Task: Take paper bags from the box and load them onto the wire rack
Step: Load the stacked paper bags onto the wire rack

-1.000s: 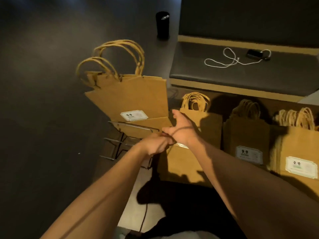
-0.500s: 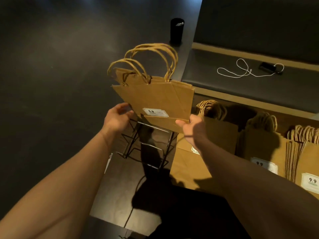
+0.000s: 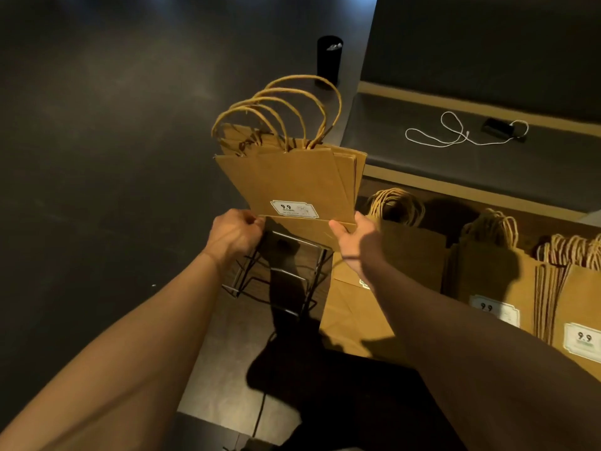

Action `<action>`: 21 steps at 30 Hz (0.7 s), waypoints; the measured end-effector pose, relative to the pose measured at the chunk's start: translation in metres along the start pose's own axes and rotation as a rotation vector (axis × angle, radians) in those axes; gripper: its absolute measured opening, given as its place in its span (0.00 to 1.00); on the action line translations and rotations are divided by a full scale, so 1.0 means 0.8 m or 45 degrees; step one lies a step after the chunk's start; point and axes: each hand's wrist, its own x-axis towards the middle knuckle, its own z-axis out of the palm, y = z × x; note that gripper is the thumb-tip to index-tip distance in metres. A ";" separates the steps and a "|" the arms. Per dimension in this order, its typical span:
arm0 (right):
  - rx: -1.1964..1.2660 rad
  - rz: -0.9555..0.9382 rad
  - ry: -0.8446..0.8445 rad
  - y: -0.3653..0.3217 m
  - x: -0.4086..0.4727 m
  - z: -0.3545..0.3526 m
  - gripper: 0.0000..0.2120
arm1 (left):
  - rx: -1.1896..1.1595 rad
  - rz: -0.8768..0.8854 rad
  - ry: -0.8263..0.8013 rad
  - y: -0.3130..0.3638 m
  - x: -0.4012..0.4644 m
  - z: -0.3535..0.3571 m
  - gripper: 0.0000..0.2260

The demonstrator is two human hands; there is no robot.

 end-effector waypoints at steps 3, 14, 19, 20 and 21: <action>-0.044 -0.002 -0.012 -0.001 -0.003 0.001 0.32 | 0.084 -0.025 -0.014 -0.004 -0.003 0.002 0.11; -0.050 -0.138 -0.016 0.006 -0.009 -0.014 0.28 | 0.221 0.303 0.331 0.038 -0.043 0.025 0.13; 0.072 -0.071 0.017 0.016 -0.001 -0.036 0.24 | 0.017 0.483 0.169 0.084 -0.070 0.051 0.08; 0.118 -0.045 0.041 0.019 0.001 -0.043 0.23 | -0.040 0.498 0.082 0.094 -0.074 0.061 0.07; 0.157 -0.010 0.075 0.024 0.003 -0.049 0.23 | -0.077 0.499 -0.006 0.103 -0.079 0.072 0.07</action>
